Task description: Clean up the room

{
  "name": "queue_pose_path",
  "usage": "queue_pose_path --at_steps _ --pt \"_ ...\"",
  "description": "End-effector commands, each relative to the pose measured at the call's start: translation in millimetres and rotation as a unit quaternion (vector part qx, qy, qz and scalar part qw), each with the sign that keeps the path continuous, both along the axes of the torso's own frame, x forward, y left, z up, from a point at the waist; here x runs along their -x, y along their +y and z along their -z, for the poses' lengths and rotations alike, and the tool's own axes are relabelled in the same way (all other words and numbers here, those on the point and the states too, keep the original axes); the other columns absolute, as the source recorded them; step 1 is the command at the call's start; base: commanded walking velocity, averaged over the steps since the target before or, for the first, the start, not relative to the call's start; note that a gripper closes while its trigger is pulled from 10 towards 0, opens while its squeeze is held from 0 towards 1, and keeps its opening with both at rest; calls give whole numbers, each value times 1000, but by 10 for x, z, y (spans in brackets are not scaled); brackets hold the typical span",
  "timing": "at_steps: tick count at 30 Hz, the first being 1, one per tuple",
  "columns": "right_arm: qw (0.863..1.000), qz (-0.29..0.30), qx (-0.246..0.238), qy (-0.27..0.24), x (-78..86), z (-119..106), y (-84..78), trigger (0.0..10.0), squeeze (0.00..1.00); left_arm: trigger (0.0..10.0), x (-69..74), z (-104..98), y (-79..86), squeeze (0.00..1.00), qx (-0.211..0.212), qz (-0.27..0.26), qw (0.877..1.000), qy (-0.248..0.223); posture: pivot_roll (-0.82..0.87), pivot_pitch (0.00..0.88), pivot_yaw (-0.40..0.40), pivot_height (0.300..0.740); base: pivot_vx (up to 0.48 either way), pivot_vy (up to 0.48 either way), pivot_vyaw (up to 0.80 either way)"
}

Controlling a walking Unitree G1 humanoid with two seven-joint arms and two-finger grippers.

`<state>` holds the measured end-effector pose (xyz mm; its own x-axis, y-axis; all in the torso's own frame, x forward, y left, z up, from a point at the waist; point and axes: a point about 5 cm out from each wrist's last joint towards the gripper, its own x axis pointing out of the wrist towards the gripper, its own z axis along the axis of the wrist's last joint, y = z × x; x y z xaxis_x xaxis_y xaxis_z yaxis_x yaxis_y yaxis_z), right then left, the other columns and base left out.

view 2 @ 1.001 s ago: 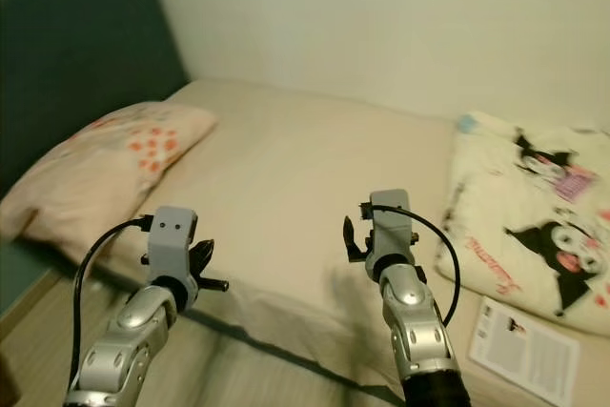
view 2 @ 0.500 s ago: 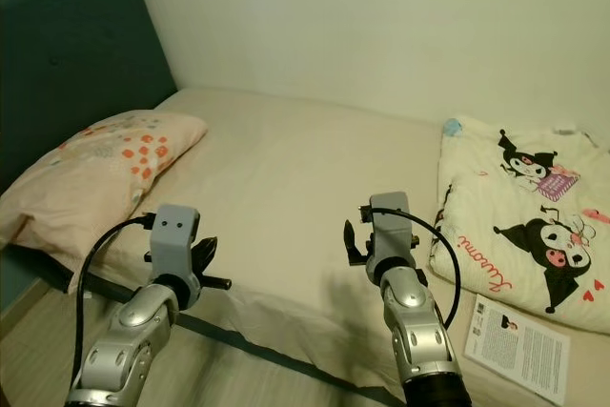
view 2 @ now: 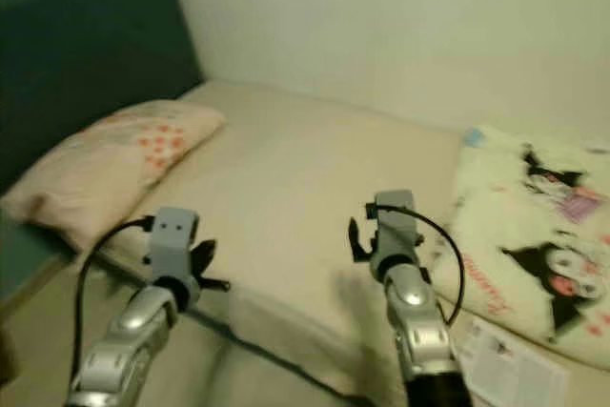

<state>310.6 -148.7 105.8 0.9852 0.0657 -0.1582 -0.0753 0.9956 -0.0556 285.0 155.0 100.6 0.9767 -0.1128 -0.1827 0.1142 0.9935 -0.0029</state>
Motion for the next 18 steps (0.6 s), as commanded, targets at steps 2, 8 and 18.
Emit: queue_pose_path --at_steps 2,8,18 --pt "1000 3 -4 16 30 52 -19 10000 0 10000 25 26 -8 0 0 2 1000 5 -94 110 25 740 0 -375 0" --pt "1000 2 -1 22 41 63 -9 10000 0 10000 31 33 -11 0 -2 4 1000 6 -96 111 25 740 0 -373 0" --pt "1000 3 -1 24 52 62 -5 10000 0 10000 19 31 -5 0 -14 3 1000 7 -99 114 27 740 0 -294 0"
